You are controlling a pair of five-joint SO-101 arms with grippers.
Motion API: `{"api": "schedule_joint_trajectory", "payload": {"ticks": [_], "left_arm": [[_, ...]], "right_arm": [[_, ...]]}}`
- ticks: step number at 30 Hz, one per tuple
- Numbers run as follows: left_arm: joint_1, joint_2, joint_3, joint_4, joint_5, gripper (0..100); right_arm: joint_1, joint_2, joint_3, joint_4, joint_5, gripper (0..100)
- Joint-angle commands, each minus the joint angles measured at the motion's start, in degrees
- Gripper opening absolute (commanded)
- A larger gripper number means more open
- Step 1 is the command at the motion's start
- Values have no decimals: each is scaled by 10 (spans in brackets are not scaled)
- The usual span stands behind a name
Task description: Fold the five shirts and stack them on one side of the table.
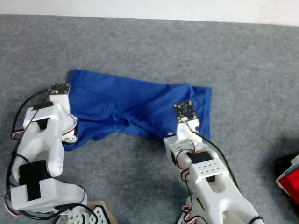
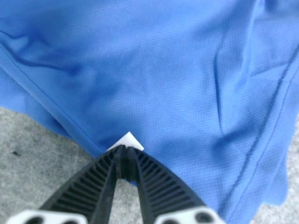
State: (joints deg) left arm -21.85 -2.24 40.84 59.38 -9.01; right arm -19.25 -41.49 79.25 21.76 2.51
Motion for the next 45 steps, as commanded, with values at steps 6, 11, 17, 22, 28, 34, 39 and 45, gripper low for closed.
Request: {"api": "schedule_joint_trajectory", "payload": {"ticks": [6,11,17,22,28,34,39,45], "left_arm": [[47,-43,-140,117,14,7],[49,-17,-252,165,67,7],[71,108,-384,187,106,7],[48,174,-424,259,69,5],[-7,52,-365,287,11,8],[-7,-73,-220,253,9,8],[-8,-131,-112,214,8,23],[-16,-198,0,161,-22,162]], "right_arm": [[-3,-8,-3,-9,8,7],[-3,-8,-3,-9,8,7],[-2,-8,-3,-9,8,7],[0,-8,-3,-9,8,7],[-2,-7,-4,-9,8,7],[-2,-7,-3,-9,8,7],[-2,-7,-3,-9,10,7],[-3,-7,-2,-10,23,7]]}}
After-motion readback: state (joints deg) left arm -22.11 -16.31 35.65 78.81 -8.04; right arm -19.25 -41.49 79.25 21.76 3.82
